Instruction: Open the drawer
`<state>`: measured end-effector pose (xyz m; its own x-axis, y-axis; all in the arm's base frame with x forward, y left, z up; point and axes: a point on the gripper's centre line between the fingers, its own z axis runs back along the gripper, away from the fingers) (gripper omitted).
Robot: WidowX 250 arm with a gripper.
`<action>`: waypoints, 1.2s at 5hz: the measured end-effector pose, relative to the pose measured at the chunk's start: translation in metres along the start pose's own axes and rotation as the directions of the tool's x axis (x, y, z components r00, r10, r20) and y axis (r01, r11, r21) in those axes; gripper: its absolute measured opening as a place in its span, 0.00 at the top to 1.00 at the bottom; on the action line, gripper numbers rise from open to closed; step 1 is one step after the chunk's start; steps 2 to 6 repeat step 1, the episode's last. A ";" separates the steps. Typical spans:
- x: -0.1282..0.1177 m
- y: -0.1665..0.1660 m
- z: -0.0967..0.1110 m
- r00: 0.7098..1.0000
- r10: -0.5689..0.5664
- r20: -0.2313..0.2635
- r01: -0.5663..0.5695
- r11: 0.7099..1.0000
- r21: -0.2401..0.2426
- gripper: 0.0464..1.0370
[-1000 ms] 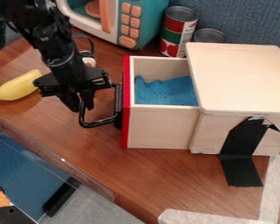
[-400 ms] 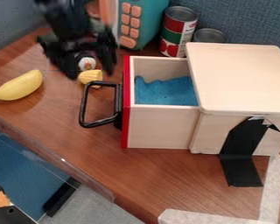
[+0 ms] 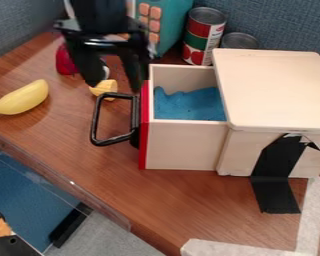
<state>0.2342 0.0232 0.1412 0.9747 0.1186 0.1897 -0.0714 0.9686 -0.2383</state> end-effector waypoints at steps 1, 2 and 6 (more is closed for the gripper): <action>-0.007 -0.022 0.005 0.989 -0.146 -0.021 0.147 0.985 0.095 0.04; -0.007 -0.022 0.005 0.989 -0.146 -0.021 0.147 0.985 0.095 0.04; -0.007 -0.022 0.005 0.989 -0.146 -0.021 0.147 0.985 0.095 0.04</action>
